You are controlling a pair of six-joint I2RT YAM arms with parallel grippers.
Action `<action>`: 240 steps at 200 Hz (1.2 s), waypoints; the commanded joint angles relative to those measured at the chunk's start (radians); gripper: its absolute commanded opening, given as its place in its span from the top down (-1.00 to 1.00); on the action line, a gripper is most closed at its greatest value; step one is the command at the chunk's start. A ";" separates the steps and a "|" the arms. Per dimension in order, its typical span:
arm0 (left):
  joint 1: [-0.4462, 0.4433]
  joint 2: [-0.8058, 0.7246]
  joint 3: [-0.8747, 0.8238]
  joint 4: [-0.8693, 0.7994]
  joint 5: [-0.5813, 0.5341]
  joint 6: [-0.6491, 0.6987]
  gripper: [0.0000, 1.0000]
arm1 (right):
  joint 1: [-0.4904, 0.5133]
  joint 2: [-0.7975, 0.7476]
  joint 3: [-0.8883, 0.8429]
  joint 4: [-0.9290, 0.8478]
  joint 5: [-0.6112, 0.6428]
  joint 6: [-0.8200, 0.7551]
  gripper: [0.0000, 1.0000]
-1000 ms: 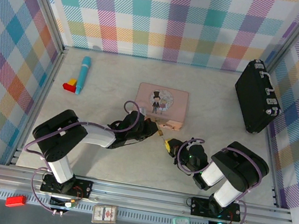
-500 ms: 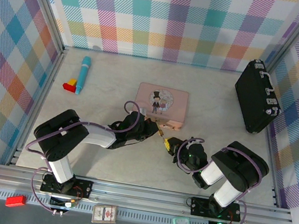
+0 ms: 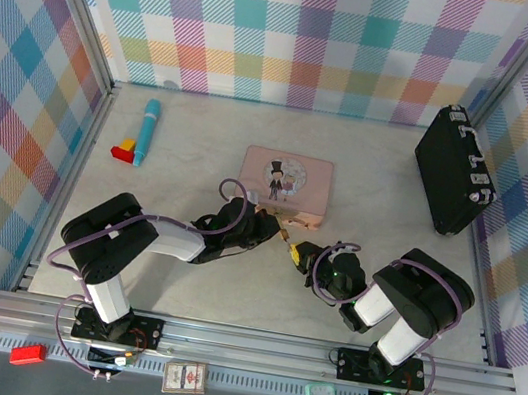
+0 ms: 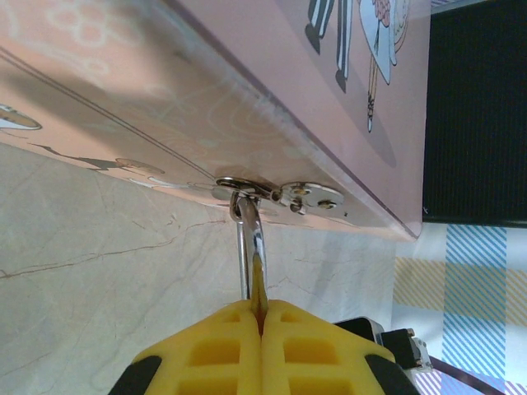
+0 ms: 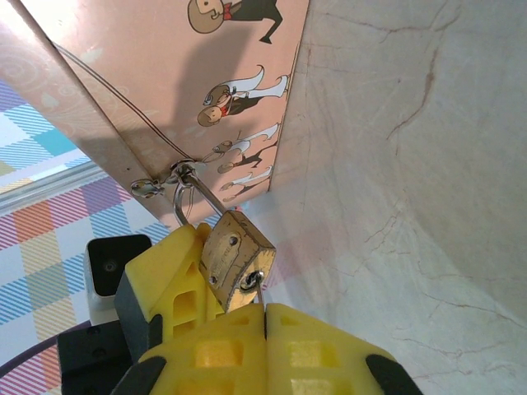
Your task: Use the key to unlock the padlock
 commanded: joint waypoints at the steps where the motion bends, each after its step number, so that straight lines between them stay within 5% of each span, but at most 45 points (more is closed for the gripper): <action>1: -0.009 -0.013 -0.007 0.082 -0.006 -0.010 1.00 | 0.003 0.008 0.005 0.053 0.020 0.013 1.00; 177: -0.010 0.000 0.000 0.047 -0.013 0.012 1.00 | 0.003 -0.012 -0.069 0.034 0.032 -0.031 1.00; 212: -0.019 -0.026 0.015 -0.161 -0.064 0.169 1.00 | -0.002 -0.193 -0.094 -0.171 0.040 -0.093 1.00; 240: -0.026 -0.010 0.022 -0.229 -0.087 0.289 1.00 | -0.016 -0.566 -0.072 -0.618 0.060 -0.196 1.00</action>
